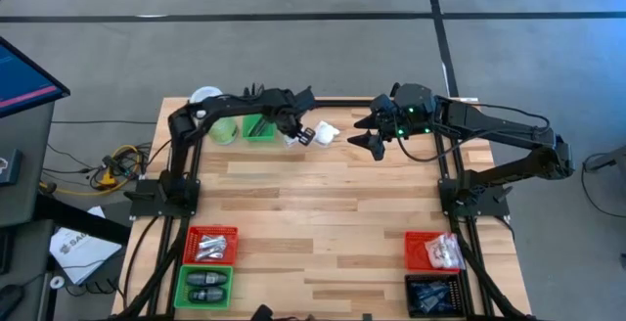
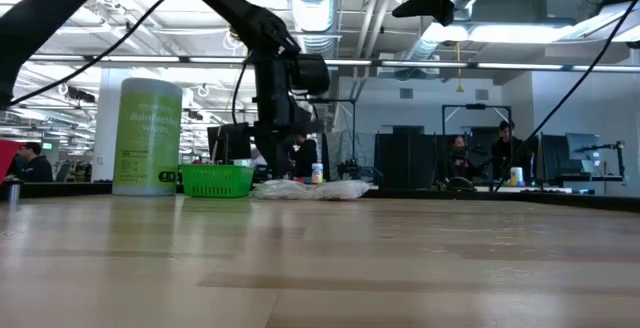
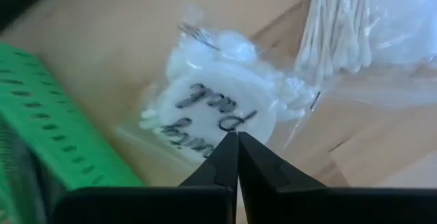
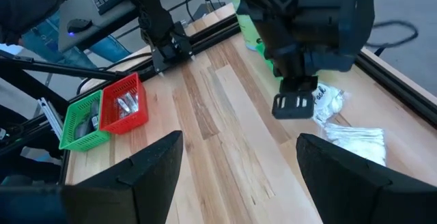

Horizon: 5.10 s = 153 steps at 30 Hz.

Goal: Pick & Place Travel size toiletries
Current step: Put the cotton pack into the right red bin

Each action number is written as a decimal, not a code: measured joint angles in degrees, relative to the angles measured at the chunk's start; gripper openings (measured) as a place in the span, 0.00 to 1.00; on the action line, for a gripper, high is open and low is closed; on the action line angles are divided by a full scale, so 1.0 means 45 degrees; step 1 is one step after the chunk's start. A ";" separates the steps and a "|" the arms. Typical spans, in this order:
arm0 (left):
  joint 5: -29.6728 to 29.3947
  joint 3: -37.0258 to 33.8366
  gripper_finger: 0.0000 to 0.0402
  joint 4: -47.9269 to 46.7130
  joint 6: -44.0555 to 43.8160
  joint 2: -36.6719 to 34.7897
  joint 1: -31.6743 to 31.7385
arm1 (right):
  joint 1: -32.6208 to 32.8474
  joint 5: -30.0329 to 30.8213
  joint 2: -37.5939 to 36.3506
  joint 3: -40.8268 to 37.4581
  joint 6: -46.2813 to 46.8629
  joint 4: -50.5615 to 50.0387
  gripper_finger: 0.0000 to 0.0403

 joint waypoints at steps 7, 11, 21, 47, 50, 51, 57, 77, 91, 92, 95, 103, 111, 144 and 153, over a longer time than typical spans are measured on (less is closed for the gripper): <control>0.1005 0.0010 0.00 -0.0044 0.0040 0.0649 0.0052 | 0.0000 -0.0005 0.0000 0.0000 0.0000 -0.0014 0.69; 0.1316 0.0015 0.00 -0.0027 0.0140 0.0687 -0.0285 | 0.0000 -0.0010 0.0000 0.0000 0.0000 -0.0255 0.69; 0.2031 0.0015 0.00 -0.0557 0.0464 0.0687 -0.1585 | 0.0000 -0.0010 0.0000 0.0000 0.0004 -0.0493 0.69; 0.2554 -0.1865 0.00 0.1188 -0.1979 -0.1905 -0.7423 | 0.2221 0.0690 0.0000 0.0000 0.3288 -0.0962 0.69; 0.1504 -0.3029 0.00 0.2866 -0.2947 -0.3106 -0.7669 | 0.2900 0.1739 0.0000 0.0000 0.3458 -0.1009 0.69; 0.1330 -0.3457 0.00 0.3491 -0.3250 -0.3465 -0.7655 | 0.3110 0.2131 0.0000 0.0000 0.3473 -0.1072 0.69; 0.0656 -0.5315 0.00 0.4511 -0.4558 -0.4606 -0.6988 | 0.3915 0.3419 0.0142 -0.0019 0.3722 -0.2180 0.69; 0.1893 -0.5756 0.00 0.5297 -0.2506 -0.2649 -0.5975 | 0.5901 0.3331 0.1880 -0.0010 0.4720 -0.2234 0.69; 0.0563 -0.6243 0.00 0.6617 -0.2880 -0.4877 -0.8442 | 0.6323 0.2614 0.2424 -0.0005 0.4316 -0.2118 0.69; 0.0416 -0.6311 0.00 0.6804 -0.2878 -0.5180 -0.8537 | 0.6359 0.2423 0.2419 -0.0005 0.4115 -0.2062 0.69; 0.0369 -0.6456 0.00 0.7510 -0.2850 -0.5949 -0.8704 | 0.6400 0.1907 0.2419 -0.0005 0.3512 -0.1985 0.69; 0.0459 -0.6479 0.03 0.7844 -0.2585 -0.7015 -0.8817 | 0.6377 0.1613 0.2414 -0.0005 0.2586 -0.0840 0.69; 0.0836 -0.6479 0.12 0.7720 -0.2533 -0.7030 -0.8841 | 0.6172 0.1331 0.3082 -0.0018 0.2350 -0.0524 0.62; 0.0623 -1.0185 0.01 0.9439 -0.6381 -0.7026 -0.8788 | 0.4465 -0.0416 0.6634 -0.0008 0.0692 0.1752 0.31; 0.1227 -1.0195 0.01 0.9270 -0.8923 -0.7026 -0.8826 | 0.4128 -0.0306 0.7236 0.0287 0.1107 0.1993 0.05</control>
